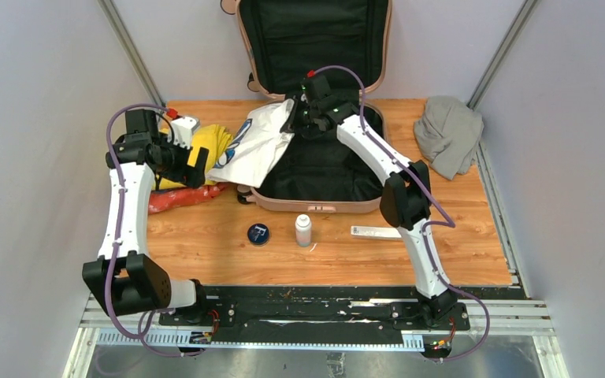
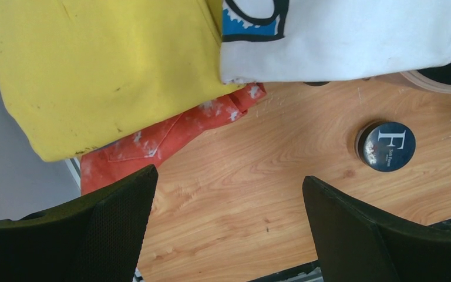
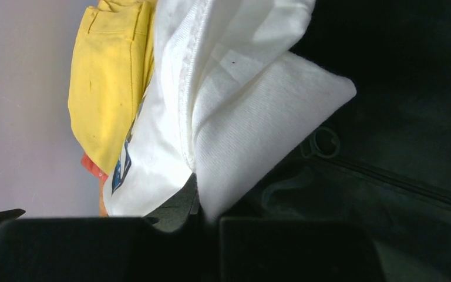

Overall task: Pack the luggage
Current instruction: Place the clothes in the luggage, then pick up the clothes from the corner of the board, then place the clothes in the luggage.

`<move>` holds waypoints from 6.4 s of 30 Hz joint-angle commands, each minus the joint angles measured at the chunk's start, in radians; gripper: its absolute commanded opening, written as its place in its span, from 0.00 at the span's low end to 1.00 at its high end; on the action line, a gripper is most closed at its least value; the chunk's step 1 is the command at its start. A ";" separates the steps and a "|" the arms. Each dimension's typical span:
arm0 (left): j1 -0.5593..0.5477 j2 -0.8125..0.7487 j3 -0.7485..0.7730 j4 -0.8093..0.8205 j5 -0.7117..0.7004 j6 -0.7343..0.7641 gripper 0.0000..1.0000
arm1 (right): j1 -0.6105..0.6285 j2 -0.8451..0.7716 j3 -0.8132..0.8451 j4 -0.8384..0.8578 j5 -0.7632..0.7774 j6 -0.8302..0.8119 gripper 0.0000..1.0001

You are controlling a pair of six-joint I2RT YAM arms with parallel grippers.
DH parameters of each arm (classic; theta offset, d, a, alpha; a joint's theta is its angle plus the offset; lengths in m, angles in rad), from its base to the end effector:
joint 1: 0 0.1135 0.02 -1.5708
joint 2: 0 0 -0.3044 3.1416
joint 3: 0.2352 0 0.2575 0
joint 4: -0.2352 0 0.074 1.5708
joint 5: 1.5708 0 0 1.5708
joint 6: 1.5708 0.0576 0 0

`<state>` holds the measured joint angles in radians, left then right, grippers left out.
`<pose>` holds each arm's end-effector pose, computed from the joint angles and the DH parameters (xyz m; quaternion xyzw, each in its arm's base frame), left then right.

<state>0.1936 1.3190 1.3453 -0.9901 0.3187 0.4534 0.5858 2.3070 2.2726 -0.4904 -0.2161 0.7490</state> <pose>0.2648 0.0335 0.3692 0.1691 0.9281 -0.0498 0.3279 0.4843 0.3362 0.3252 0.0165 0.8628 0.3807 0.3322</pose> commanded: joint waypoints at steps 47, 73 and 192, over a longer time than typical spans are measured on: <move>-0.169 0.408 0.079 0.291 -0.303 -0.037 1.00 | -0.266 -0.082 -0.065 -0.389 0.285 -0.414 1.00; -0.169 0.380 -0.078 0.346 -0.356 0.119 0.36 | -0.083 -0.462 -0.426 -0.195 0.033 -0.231 0.88; -0.012 0.129 -0.368 0.382 -0.235 0.074 1.00 | -0.237 -0.161 -0.227 -0.087 -0.236 -0.358 0.00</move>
<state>0.1837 1.4105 1.0203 -0.7067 0.1429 0.5144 0.3889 2.2532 2.1086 -0.5632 -0.5766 0.4664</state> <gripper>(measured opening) 0.999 0.183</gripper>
